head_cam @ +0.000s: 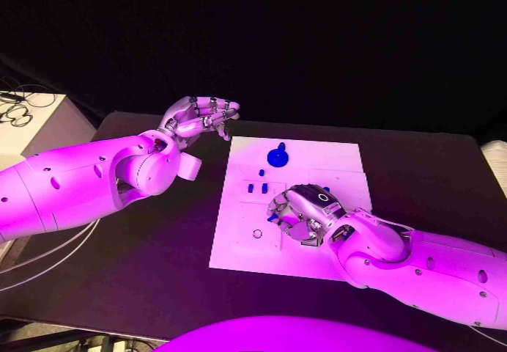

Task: Assemble the parts on the task board

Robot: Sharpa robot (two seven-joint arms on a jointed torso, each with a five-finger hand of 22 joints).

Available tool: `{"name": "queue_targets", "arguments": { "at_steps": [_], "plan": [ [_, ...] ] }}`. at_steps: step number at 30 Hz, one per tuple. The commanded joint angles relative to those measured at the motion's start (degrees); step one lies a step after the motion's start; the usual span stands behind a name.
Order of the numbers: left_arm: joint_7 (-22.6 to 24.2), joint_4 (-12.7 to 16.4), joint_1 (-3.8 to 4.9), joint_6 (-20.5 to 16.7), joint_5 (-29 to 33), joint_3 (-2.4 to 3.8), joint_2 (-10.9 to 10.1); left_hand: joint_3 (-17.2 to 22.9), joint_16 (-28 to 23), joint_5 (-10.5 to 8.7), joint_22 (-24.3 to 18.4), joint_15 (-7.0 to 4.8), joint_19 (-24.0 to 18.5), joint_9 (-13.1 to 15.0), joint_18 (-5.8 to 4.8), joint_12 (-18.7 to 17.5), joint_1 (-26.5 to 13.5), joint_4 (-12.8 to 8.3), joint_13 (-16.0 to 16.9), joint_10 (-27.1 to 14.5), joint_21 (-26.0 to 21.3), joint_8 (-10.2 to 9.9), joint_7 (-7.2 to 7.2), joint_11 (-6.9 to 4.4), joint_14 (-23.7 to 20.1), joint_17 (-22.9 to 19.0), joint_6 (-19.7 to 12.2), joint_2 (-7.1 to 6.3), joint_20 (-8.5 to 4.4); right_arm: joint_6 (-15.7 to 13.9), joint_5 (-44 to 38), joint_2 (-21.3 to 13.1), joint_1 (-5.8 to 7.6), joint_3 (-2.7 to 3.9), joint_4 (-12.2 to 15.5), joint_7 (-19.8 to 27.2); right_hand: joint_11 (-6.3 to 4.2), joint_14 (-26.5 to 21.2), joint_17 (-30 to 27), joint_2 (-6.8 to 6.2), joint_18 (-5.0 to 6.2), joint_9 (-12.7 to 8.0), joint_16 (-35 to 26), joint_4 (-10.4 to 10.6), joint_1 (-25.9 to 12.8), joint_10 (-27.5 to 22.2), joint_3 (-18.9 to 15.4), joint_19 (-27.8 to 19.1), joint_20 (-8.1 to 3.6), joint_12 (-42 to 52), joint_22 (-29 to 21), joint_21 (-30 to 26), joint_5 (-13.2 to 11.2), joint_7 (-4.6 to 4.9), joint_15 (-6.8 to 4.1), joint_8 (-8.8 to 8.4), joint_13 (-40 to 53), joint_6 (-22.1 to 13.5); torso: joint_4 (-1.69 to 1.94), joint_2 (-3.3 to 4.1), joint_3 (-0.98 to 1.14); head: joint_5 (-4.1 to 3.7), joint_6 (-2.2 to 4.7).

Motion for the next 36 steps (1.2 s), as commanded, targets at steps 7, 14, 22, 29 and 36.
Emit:
{"name": "queue_targets", "arguments": {
  "at_steps": [7, 14, 22, 29, 36],
  "plan": [
    [0.2, -0.1, 0.02, 0.4, 0.3, 0.05, 0.1, -0.3, -0.2, -0.2, -0.1, -0.02, 0.5, 0.1, 0.85, 0.3, 0.4, -0.1, 0.0, -0.4, -0.4, 0.4, 0.25, 0.15, -0.3, -0.1, -0.4, 0.1, 0.09, -3.6, -2.4, -0.4, -0.16, -0.06, 0.9, -1.9, -1.89, 3.8, 3.3, 1.57, -0.86, 0.1, 0.5, -0.5, 1.0, 2.5, 0.2, 0.0, -0.09, 0.2, 0.3, 0.5, 0.3, 0.33, -0.17, 0.21, 0.4, 0.1, 0.03, 0.0, 0.0, -0.04, 0.23],
    [0.1, -0.1, 0.02, 0.5, 0.3, 0.05, 0.1, -0.3, -0.2, -0.2, -0.1, -0.02, 0.5, 0.1, 0.85, 0.3, 0.4, -0.1, 0.0, -0.4, -0.4, 0.4, 0.25, 0.15, -0.3, -0.1, -0.4, 0.1, 0.09, -3.4, -3.7, -1.2, -0.17, 0.0, 2.6, -3.7, -1.89, 3.8, 3.3, 1.57, -0.86, 0.1, 0.5, -0.5, 1.0, 2.5, 0.2, 0.0, -0.09, 0.2, 0.3, 0.5, 0.3, 0.33, -0.17, 0.21, 0.4, 0.1, -0.01, -0.04, -0.03, 0.03, 0.21],
    [0.1, -0.1, 0.02, 0.4, 0.3, 0.05, 0.0, -0.3, -0.2, -0.2, -0.1, -0.02, 0.5, 0.1, 0.85, 0.3, 0.4, -0.1, 0.0, -0.4, -0.4, 0.4, 0.25, 0.15, -0.3, -0.1, -0.4, 0.1, 0.09, -0.7, -4.4, -1.8, -0.13, 0.08, 3.8, -4.9, -1.89, 3.8, 3.4, 1.56, -0.91, 0.2, 0.5, -0.5, 1.0, 2.5, 0.2, 0.1, -0.09, 0.2, 0.5, 0.7, 0.3, 0.34, -0.17, 0.23, 0.4, 0.1, 0.02, 0.01, -0.06, 0.09, 0.15],
    [0.1, -0.2, 0.02, 0.4, 0.3, 0.05, -0.1, -0.3, -0.2, -0.2, -0.1, -0.02, 0.5, 0.1, 0.85, 0.3, 0.4, -0.1, 0.0, -0.4, -0.4, 0.4, 0.25, 0.15, -0.3, -0.1, -0.4, 0.1, 0.09, 2.9, -4.8, -2.0, -0.12, 0.09, 4.3, -5.9, -1.88, 3.9, 3.4, 1.54, -0.91, 0.2, 0.6, -0.5, 0.9, 2.5, 0.2, 0.1, -0.09, 0.2, 0.6, 0.7, 0.3, 0.36, -0.16, 0.25, 0.4, 0.1, 0.0, 0.03, -0.03, 0.12, 0.04],
    [0.1, -0.1, 0.02, 0.5, 0.3, 0.04, -0.1, -0.3, -0.2, -0.2, -0.1, -0.02, 0.5, 0.1, 0.85, 0.3, 0.4, -0.1, 0.0, -0.4, -0.4, 0.4, 0.25, 0.15, -0.3, -0.1, -0.4, 0.1, 0.09, 3.1, -5.6, -1.8, -0.09, 0.09, 4.1, -7.6, -1.88, 3.9, 3.4, 1.54, -0.91, 0.2, 0.6, -0.5, 0.9, 2.5, 0.2, 0.1, -0.09, 0.2, 0.6, 0.7, 0.3, 0.36, -0.16, 0.25, 0.4, 0.1, 0.04, 0.05, -0.01, 0.14, -0.01]
  ]
}}
